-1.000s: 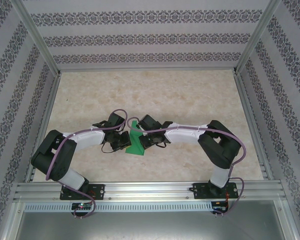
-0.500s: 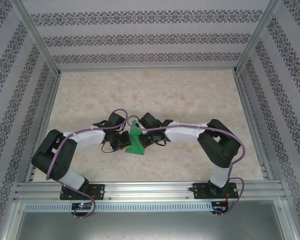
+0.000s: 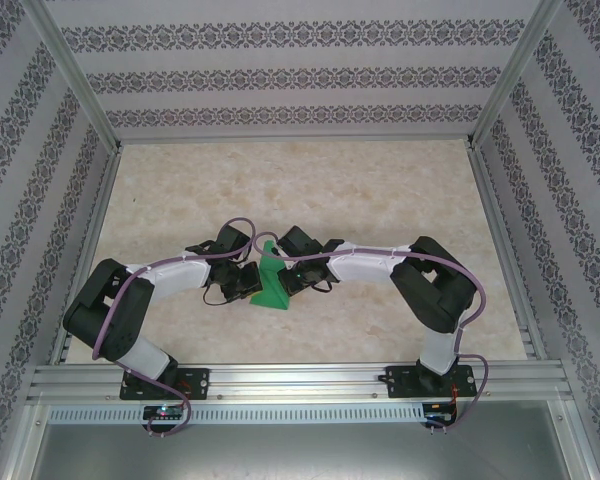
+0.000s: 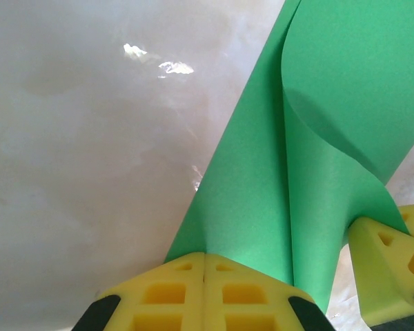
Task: Fold a paper plane with a square sheet of paper (pick it up from the middle)
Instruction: Fold the triangle a second time at the center of the table.
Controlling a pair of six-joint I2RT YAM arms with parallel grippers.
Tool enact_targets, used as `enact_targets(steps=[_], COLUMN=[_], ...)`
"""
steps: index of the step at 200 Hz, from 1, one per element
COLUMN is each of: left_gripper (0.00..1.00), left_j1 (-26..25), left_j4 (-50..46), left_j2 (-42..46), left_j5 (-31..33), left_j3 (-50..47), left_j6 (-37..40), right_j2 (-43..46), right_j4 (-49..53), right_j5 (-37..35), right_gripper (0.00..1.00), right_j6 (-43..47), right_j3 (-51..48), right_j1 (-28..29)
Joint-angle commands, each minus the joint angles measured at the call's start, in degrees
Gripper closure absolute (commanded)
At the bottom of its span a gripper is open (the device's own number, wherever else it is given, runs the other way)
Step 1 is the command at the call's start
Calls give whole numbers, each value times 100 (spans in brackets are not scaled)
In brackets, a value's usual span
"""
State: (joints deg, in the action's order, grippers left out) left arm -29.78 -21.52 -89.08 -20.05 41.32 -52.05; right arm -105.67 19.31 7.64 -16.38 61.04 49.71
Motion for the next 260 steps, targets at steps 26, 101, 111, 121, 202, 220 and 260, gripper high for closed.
enact_targets(steps=[26,101,111,121,202,220,260], left_gripper=[97,94,93,92,87,88,88], left_j1=[-56,-51,-54,-54,-25,-18,-7], left_j4=[-292,-278,-298,-338,8,395,892], left_j2=[-93,72,99,128,671,450,26], left_j5=[222,272,288,302,225,-65,-280], left_j3=[66,86,118,152,416,419,505], left_j6=[102,108,124,147,-24,-185,-413], right_j2=[-124,-217,-226,-235,-270,-278,-279], right_j4=[-34,-32,-25,-11,-82,-103,-147], right_j5=[-105,-171,-171,-166,-166,-166,-149], right_gripper=[91,91,91,91,91,91,91], right_j6=[-43,-76,-76,-67,-113,-127,-155], right_j3=[101,31,31,28,-65,-77,-117], right_j1=[-69,-70,-69,-67,-73,-67,-69])
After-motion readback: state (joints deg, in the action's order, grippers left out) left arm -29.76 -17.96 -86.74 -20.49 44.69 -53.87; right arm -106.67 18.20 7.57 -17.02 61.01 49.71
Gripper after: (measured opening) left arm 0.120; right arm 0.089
